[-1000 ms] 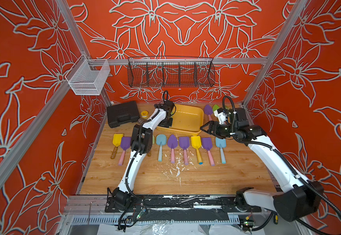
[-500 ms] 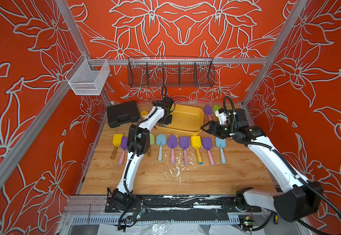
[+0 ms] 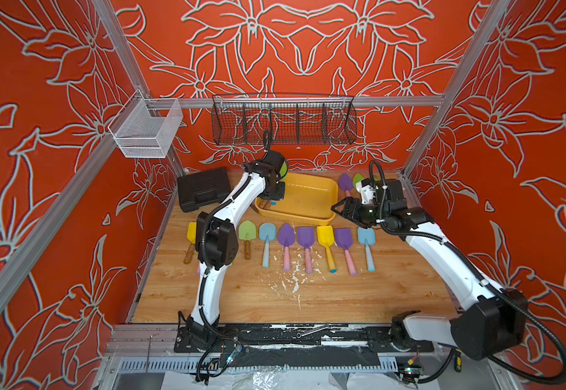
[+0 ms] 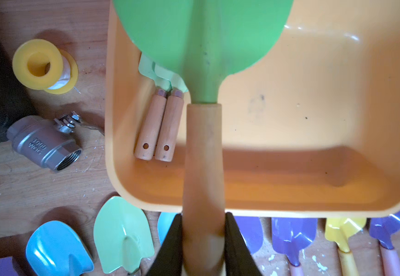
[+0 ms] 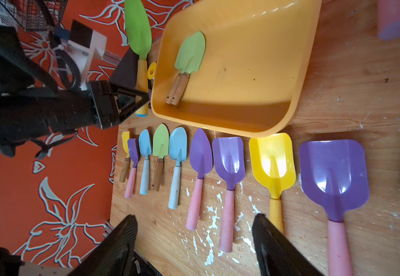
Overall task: Take the shovel out of the storage box
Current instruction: Pick up the shovel from the storage box, then place the shovel at the center of the board.
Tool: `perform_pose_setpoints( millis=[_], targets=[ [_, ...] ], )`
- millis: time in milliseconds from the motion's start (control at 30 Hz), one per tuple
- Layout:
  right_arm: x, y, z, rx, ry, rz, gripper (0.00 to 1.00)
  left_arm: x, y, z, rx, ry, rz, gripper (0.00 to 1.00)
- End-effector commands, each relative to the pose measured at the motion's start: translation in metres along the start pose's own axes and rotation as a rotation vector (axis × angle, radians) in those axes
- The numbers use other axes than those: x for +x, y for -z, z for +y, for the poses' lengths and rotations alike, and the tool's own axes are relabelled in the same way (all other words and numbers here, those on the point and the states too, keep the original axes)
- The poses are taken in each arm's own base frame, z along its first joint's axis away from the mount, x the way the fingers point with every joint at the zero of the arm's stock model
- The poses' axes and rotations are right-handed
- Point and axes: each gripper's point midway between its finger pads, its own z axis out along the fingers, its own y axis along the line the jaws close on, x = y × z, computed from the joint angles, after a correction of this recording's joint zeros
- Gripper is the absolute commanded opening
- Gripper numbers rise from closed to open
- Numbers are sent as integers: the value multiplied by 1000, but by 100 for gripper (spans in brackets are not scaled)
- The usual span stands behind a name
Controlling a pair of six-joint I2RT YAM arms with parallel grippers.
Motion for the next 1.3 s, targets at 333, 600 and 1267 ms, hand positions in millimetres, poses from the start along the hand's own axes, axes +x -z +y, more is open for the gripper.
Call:
perform_pose_setpoints(
  millis=[333, 600, 1267],
  targets=[
    [-28, -48, 45, -169, -41, -25, 68, 40, 79, -107, 302, -51, 11, 0],
    [-23, -62, 48, -179, -38, -7, 66, 55, 90, -138, 366, -62, 28, 0],
    [-12, -78, 46, -165, -65, 56, 32, 61, 88, -157, 364, -90, 29, 0]
  ],
)
